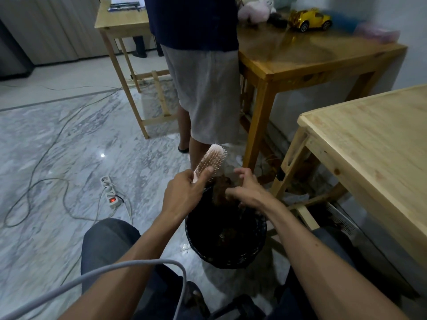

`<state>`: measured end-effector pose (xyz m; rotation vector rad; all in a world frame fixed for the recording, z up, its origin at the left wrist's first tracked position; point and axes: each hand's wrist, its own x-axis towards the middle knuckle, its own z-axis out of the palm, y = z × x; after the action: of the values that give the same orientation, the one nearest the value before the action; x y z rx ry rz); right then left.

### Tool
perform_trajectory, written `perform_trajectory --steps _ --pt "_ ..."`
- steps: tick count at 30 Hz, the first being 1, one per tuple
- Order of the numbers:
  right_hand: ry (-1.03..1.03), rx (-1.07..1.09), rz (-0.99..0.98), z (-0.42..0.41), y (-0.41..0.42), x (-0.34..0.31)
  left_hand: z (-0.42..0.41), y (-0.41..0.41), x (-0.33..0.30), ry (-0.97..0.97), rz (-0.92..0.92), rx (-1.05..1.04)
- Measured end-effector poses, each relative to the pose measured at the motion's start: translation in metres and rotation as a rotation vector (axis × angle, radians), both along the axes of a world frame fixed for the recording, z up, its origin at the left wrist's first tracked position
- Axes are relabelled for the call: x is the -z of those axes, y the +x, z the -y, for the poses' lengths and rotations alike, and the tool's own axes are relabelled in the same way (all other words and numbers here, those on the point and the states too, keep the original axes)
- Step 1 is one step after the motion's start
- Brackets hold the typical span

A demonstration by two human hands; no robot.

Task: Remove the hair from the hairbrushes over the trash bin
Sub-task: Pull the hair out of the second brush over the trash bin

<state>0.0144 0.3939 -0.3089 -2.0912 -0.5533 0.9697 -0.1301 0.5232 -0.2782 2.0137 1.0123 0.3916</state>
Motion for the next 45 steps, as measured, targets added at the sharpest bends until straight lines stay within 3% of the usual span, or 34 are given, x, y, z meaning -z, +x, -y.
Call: perform_trajectory --steps 5,11,19,26,37,45 --pt "0.201 -0.036 0.062 -0.002 -0.009 0.017 0.007 0.009 0.008 -0.079 -0.020 0.049" --pt "0.129 0.141 0.114 0.004 -0.022 0.025 -0.007 0.009 -0.005 -0.182 -0.002 0.074" --pt "0.025 -0.064 0.406 0.014 0.002 -0.011 -0.038 -0.005 0.006 -0.506 0.156 -0.226" --pt "-0.045 -0.116 0.384 0.006 0.008 -0.025 -0.059 0.001 0.006 -0.674 0.172 -0.347" --pt "-0.130 -0.217 0.244 0.007 -0.006 -0.059 -0.045 0.001 0.045 -0.652 0.188 -0.463" --pt "-0.139 -0.385 0.346 0.002 -0.019 -0.093 -0.040 0.013 0.066 -0.765 0.117 -0.522"
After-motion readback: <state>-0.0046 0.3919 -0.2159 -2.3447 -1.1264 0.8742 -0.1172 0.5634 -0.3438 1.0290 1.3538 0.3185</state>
